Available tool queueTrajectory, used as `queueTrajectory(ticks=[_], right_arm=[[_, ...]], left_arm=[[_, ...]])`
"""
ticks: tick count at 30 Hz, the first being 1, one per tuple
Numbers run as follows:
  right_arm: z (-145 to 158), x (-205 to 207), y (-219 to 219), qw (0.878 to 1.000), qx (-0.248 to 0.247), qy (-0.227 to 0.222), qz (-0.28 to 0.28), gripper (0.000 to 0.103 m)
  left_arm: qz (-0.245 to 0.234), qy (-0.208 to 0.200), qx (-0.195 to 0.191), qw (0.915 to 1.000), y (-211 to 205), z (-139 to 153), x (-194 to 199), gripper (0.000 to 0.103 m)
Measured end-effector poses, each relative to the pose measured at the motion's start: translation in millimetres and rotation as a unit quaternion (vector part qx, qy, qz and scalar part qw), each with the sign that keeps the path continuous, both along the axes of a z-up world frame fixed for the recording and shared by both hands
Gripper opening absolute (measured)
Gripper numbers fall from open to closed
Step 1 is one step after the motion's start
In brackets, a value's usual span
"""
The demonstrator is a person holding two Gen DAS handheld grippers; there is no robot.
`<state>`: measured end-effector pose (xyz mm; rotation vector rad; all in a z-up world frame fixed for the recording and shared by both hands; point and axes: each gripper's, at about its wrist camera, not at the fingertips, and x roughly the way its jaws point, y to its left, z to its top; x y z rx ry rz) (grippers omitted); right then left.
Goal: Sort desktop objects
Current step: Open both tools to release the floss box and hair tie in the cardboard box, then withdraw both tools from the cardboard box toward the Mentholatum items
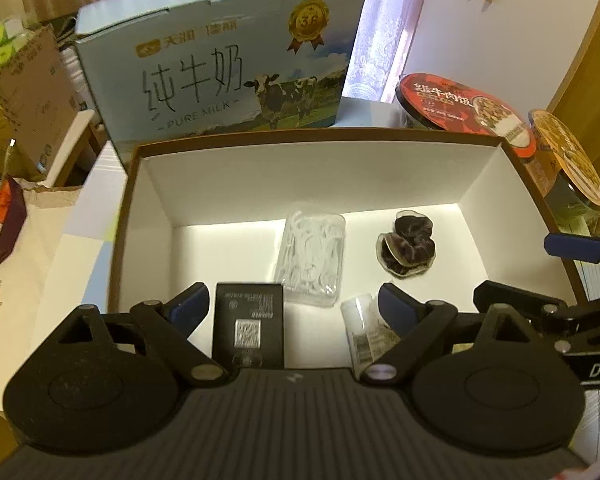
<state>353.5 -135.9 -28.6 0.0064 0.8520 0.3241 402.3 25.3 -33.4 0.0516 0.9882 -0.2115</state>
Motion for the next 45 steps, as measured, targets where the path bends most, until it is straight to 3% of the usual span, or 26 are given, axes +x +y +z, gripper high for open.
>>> queueTrajectory(ticks=[12,30,45], right_arm=[[25.3,-46.7,0.9,1.0,0.014,-0.016,-0.013,0.101],[58.4,-122.5,-11.4,0.997,0.046,-0.05,-0.035,0.101],[58.6,-181.0,-11.8,0.998,0.03,-0.055,-0.021,0.101]], left_arm=[[0.03,-0.03,-0.012,0.999,14.2,26.8,-49.7,0.09],[0.033,-0.064,-0.023,0.9972,19.7,64.5,-134.5,0.09],[0.029,-0.067,-0.031,0.9969,19.4,75.0,-199.7,0.09]])
